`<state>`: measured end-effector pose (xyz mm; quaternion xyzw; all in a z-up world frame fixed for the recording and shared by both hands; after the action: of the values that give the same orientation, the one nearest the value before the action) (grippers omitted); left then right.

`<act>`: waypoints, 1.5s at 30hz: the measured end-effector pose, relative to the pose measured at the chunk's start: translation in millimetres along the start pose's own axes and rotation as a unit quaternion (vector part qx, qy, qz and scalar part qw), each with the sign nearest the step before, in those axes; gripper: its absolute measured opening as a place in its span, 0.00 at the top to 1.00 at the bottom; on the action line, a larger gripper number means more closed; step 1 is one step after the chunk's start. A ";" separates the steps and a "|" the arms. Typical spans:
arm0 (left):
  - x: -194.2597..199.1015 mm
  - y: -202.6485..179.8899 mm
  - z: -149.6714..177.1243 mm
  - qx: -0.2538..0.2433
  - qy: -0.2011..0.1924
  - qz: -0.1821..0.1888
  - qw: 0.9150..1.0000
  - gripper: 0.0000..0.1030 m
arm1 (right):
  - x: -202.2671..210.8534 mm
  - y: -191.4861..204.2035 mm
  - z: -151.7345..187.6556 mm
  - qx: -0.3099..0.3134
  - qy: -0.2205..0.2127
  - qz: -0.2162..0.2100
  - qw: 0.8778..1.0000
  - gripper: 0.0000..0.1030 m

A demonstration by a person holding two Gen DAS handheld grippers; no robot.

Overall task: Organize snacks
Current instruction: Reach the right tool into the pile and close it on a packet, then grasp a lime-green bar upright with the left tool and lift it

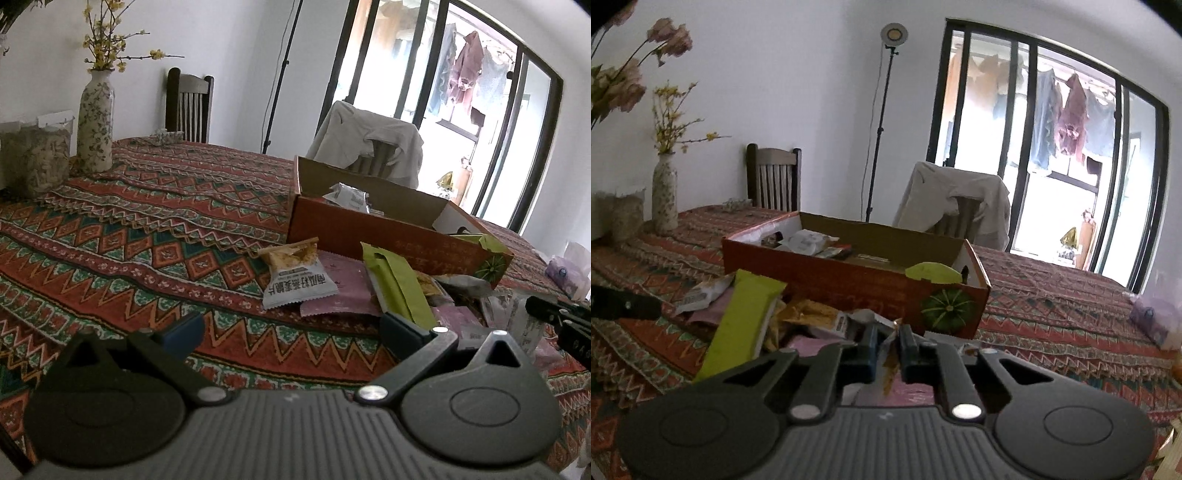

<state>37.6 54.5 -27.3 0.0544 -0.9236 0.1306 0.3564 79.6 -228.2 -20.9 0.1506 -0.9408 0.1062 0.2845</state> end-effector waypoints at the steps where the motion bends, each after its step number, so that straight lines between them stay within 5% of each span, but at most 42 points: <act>1: -0.2 -1.2 0.0 0.001 0.002 0.000 1.000 0.00 | -0.2 -2.2 0.6 -0.004 0.000 -0.001 1.000 0.89; 13: -13.9 -37.8 0.5 -0.019 0.037 0.022 0.999 0.00 | 15.4 -14.7 12.4 -0.030 -0.021 -0.006 0.999 0.90; 22: -39.4 -81.4 -11.8 -0.039 0.048 -0.010 0.998 0.01 | 27.2 -37.2 12.3 -0.065 -0.043 -0.015 0.997 0.90; 28: -58.1 -99.7 -10.4 -0.044 0.067 -0.038 0.996 0.15 | 27.3 -44.2 11.6 -0.074 -0.048 -0.023 0.996 0.90; 34: -65.9 -104.8 -6.9 -0.052 0.085 -0.031 0.995 0.57 | 25.8 -42.9 12.3 -0.072 -0.047 -0.035 0.996 0.90; 45: -41.4 -100.6 -7.2 -0.060 0.055 -0.008 0.997 0.60 | 31.2 -39.8 11.1 -0.070 -0.051 -0.039 0.995 0.90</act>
<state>92.4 -39.7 -29.7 0.0330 -0.9084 0.0754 0.4099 62.9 -275.5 -7.7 0.1721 -0.9527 0.0212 0.2497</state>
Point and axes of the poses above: each gripper's, at about its wrist camera, not at the fingertips, and x roughly against the way its jaws point, y to its left, z to its underside, the point moved 1 cm from there along -x, roughly the way its jaws point, and after that the axes turned 12 degrees about y, right-handed, at the moved point
